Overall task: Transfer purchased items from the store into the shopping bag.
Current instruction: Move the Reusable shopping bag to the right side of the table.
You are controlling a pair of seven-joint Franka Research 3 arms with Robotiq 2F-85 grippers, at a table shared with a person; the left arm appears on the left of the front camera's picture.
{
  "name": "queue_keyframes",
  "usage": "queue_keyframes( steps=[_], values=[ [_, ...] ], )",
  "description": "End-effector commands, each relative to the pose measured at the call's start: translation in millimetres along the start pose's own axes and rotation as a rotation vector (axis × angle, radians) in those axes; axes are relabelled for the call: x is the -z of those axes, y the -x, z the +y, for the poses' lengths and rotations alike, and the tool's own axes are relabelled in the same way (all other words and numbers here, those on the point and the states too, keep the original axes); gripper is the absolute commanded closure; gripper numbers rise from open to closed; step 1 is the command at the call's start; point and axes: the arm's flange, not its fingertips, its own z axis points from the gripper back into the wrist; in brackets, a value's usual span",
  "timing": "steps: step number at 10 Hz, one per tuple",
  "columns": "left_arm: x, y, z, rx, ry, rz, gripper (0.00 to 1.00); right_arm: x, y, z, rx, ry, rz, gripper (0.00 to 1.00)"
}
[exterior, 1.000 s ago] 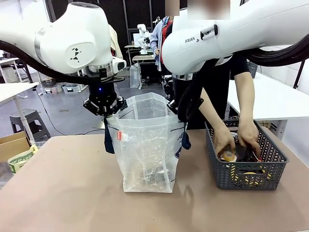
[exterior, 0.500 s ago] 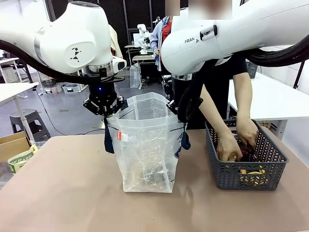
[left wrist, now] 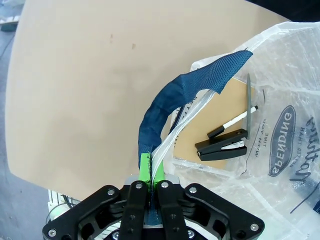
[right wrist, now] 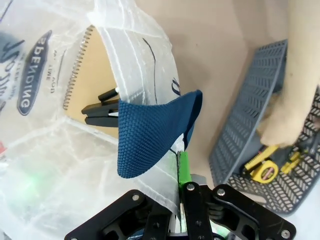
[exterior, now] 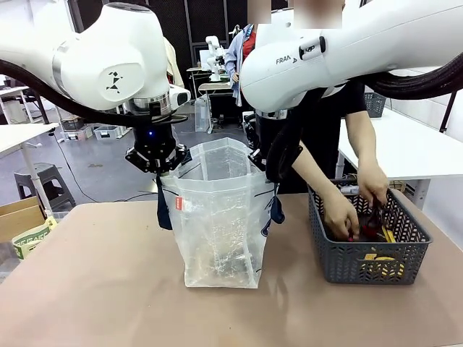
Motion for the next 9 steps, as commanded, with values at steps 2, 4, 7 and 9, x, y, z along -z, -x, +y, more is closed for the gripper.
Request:
queue_keyframes(
  steps=[2, 4, 7, 9],
  values=[
    [-4.1, 0.2, 8.6, 0.015, 0.004, -0.019, 1.0, -0.2, 6.5, -0.3, -0.078, 0.017, -0.038, 1.0],
    [-3.9, -0.6, 11.3, 0.018, 0.007, -0.015, 1.0, -1.5, 5.5, -1.3, -0.115, 0.014, -0.074, 1.0],
    [-7.1, -2.6, 11.2, 0.034, 0.018, -0.011, 1.0, -2.9, 3.8, -1.4, -0.145, 0.016, -0.099, 1.0],
    [-7.9, -2.9, 10.7, 0.034, 0.02, -0.012, 1.0, -2.8, 4.7, -1.5, -0.151, 0.016, -0.108, 1.0]
  ],
)
